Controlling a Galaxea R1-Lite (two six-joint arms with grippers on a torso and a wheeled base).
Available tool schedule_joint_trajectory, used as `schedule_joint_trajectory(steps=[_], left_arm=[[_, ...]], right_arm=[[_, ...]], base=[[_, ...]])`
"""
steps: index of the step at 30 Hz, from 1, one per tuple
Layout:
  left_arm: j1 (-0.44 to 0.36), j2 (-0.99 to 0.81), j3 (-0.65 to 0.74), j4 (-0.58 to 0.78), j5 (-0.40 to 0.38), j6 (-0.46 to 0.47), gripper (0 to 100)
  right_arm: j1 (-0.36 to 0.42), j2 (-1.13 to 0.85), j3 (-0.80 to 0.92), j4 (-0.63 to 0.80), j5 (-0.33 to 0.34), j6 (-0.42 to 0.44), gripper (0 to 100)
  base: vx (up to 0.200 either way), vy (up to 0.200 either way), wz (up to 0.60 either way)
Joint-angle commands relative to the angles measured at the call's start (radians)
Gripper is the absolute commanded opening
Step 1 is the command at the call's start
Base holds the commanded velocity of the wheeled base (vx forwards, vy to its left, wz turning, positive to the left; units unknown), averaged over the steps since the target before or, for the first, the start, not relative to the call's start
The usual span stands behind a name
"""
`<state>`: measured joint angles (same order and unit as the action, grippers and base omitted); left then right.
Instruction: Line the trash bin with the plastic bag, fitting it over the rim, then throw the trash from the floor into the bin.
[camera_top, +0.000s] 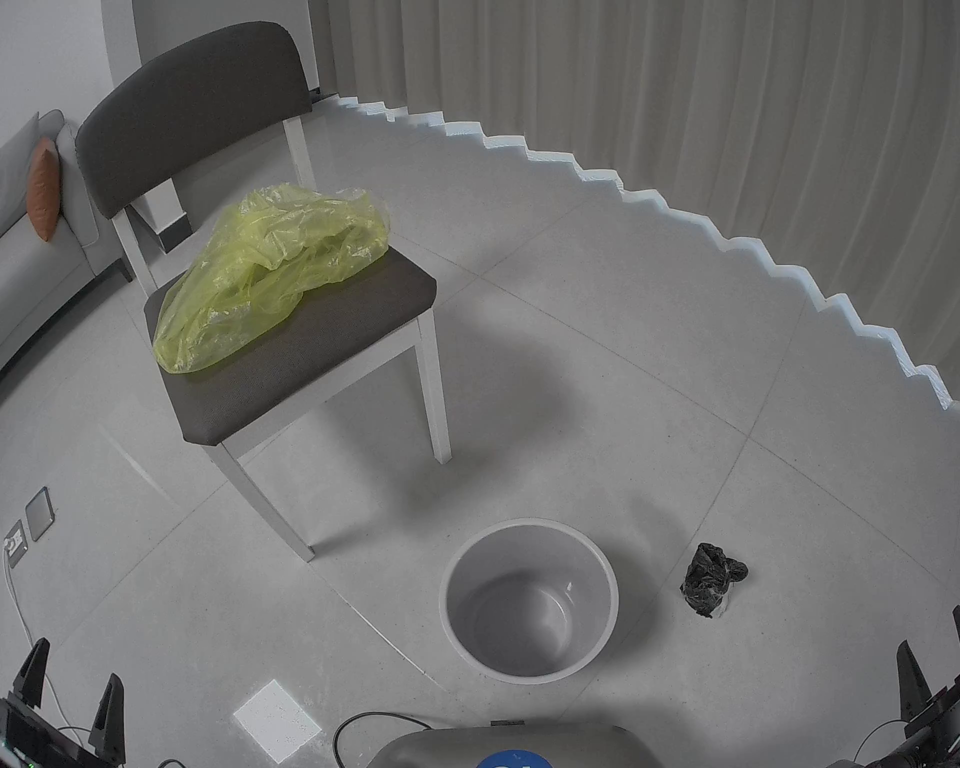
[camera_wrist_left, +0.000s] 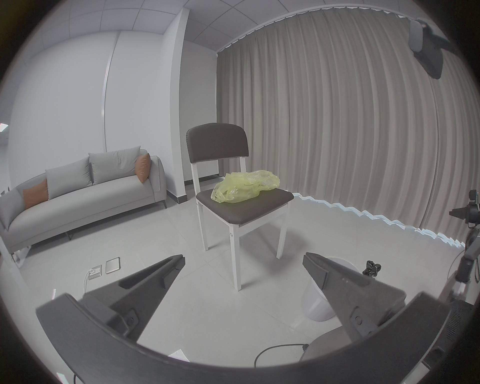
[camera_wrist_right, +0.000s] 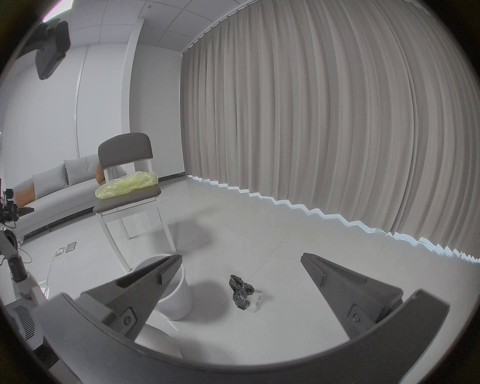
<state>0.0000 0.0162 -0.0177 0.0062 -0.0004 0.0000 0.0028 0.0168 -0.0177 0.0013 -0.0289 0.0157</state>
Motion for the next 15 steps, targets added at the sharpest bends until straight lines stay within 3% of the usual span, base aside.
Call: schedule_joint_trajectory(steps=[1,15], left_arm=[[0.000,-0.016,0.016,0.000,0.000,0.000,100],[0.002,-0.016,0.016,0.000,-0.001,0.000,100]], right_arm=[[0.000,-0.009,0.018,0.000,0.000,0.000,100],[0.000,-0.009,0.016,0.002,-0.002,0.006,100]], base=[[0.000,0.000,0.00],[0.000,0.000,0.00]])
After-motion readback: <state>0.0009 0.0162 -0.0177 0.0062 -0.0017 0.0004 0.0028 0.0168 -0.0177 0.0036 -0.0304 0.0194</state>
